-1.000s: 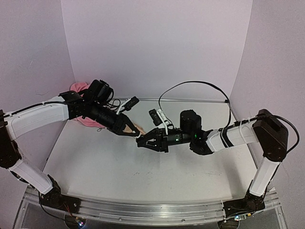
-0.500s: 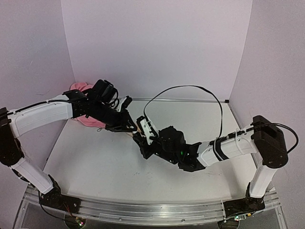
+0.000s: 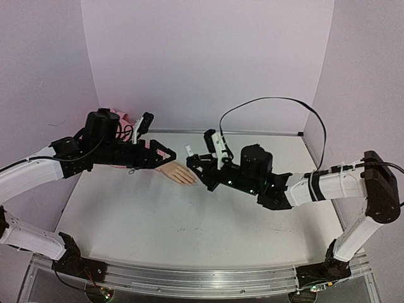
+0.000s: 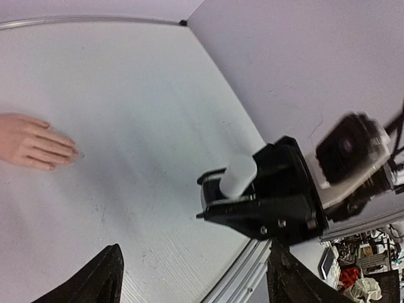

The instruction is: Paint the nails

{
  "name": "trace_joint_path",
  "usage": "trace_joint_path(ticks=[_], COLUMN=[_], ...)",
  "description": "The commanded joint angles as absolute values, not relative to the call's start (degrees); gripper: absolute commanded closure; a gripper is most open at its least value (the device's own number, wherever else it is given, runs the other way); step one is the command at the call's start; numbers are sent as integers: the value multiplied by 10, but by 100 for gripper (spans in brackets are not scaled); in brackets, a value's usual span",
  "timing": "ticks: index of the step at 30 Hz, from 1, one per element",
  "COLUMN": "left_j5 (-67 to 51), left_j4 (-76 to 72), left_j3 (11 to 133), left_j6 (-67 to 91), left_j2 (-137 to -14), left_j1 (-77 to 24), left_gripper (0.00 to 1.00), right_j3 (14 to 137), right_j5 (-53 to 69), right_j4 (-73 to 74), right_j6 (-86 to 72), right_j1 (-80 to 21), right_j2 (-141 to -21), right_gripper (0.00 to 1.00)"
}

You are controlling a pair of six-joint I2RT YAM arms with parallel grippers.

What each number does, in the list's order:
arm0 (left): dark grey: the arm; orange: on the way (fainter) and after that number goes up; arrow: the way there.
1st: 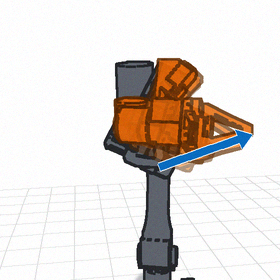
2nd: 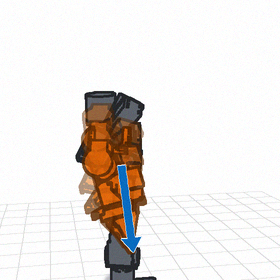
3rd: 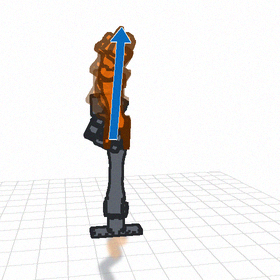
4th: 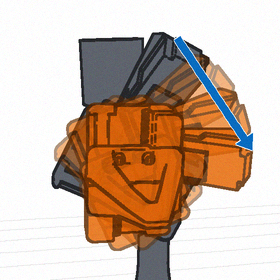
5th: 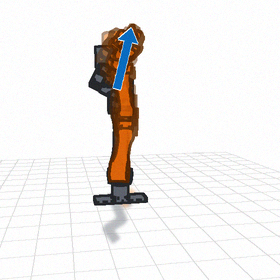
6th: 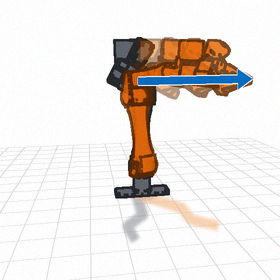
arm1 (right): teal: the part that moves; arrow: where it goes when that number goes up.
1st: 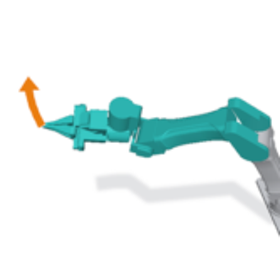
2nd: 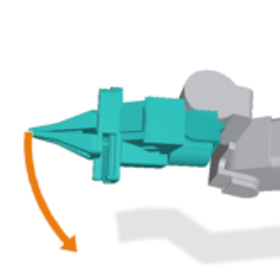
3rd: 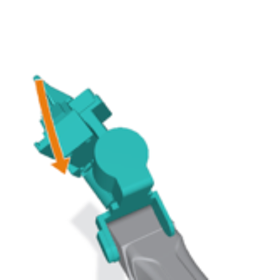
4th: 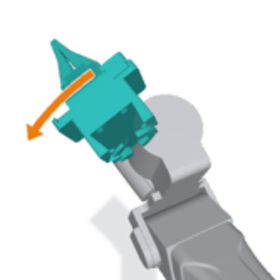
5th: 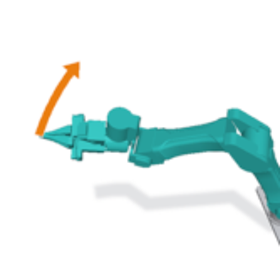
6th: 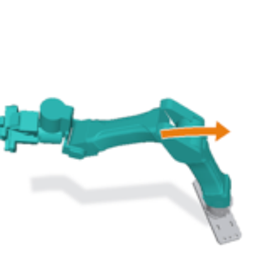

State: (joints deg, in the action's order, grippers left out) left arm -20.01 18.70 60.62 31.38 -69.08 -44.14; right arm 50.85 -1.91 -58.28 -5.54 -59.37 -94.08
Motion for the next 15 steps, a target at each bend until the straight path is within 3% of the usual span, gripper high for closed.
trace_joint_path(ticks=[1, 5, 8, 11, 15], left_j5=[-243, -329, -380, -414, -443], left_j4=[42, -22, -47, -64, -68], left_j3=[561, 554, 565, 580, 595], left_j6=[279, 270, 269, 260, 257], left_j2=[-632, -639, -655, -671, -684], left_j1=[-439, -441, -444, -453, -461], left_gripper=[16, 7, 6, 12, 26], right_j3=[500, 509, 518, 524, 524], right_j5=[219, 383, 481, 532, 540], right_j4=[-623, -642, -681, -704, -720], right_j6=[-156, -189, -218, -231, -240], right_j1=[-533, -522, -522, -522, -522], right_j2=[-887, -887, -897, -905, -909], right_gripper=[100, 100, 100, 100, 100])
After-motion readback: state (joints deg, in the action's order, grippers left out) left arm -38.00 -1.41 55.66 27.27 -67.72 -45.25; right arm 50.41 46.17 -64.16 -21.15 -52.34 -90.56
